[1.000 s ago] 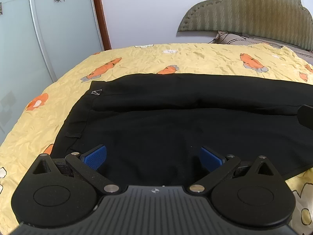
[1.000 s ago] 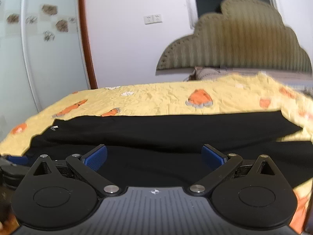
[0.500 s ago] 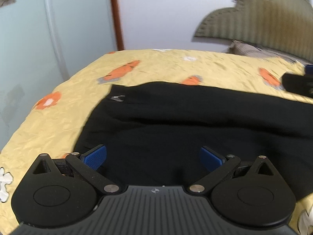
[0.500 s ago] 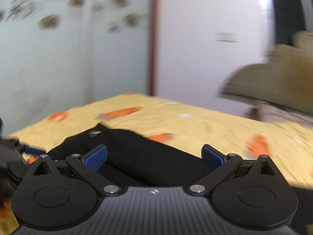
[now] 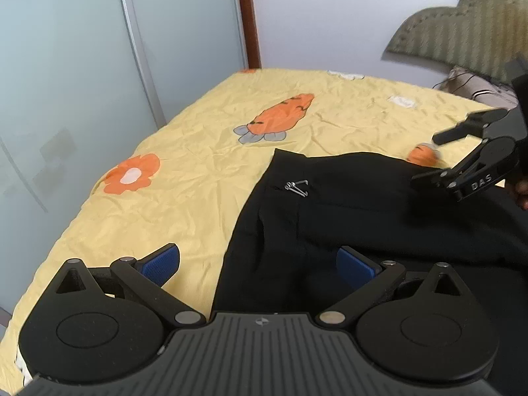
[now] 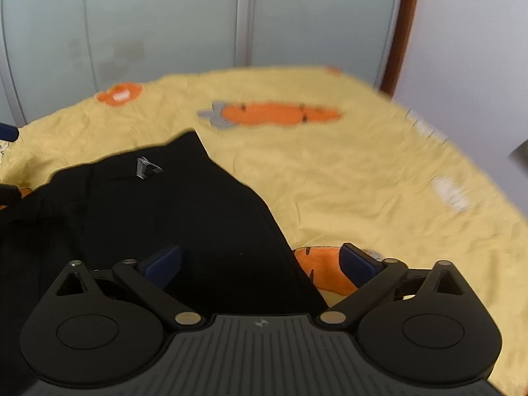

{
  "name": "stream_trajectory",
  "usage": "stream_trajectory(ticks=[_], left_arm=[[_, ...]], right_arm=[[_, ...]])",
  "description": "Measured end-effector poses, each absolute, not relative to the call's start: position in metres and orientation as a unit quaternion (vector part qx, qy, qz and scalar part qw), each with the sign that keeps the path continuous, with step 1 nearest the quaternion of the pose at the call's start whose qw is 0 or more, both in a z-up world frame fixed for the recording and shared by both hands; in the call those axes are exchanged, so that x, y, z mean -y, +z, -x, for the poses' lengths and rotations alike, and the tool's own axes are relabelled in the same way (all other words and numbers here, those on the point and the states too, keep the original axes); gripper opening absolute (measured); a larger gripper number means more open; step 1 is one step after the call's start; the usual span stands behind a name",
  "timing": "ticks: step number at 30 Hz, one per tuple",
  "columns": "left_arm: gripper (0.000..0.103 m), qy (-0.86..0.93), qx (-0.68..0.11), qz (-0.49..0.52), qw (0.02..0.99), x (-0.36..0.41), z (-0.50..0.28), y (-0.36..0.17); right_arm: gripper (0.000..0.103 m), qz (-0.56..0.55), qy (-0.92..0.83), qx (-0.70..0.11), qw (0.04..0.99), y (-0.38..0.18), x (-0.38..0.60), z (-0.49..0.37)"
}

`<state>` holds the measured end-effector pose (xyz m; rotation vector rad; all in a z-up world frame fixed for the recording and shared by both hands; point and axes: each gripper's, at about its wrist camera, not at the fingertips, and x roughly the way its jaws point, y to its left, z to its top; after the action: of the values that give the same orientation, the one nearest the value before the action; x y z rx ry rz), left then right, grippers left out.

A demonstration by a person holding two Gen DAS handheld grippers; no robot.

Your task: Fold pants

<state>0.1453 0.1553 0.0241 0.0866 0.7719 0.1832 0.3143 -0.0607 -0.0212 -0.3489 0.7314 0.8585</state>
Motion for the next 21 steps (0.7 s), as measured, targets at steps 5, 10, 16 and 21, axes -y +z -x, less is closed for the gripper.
stream_trajectory(ticks=[5,10,16,21], left_arm=[[0.103,0.073,-0.411,-0.005,0.909,-0.158,-0.196,0.029],[0.103,0.065,-0.427,0.047,0.901,-0.157,-0.255,0.029],[0.1,0.034,-0.51,0.171,0.842,-0.168,-0.328,-0.002],[0.101,0.023,-0.544,0.239,0.804,-0.178,-0.344,-0.021]], right_arm=[[0.073,0.108,0.439,-0.399,0.798,-0.05,0.062,-0.357],[0.008,0.143,0.445,-0.366,0.805,-0.043,0.058,-0.335],[0.008,0.319,0.404,-0.224,0.828,-0.035,0.027,-0.241],[0.008,0.404,0.365,-0.13,0.829,-0.038,0.022,-0.185]])
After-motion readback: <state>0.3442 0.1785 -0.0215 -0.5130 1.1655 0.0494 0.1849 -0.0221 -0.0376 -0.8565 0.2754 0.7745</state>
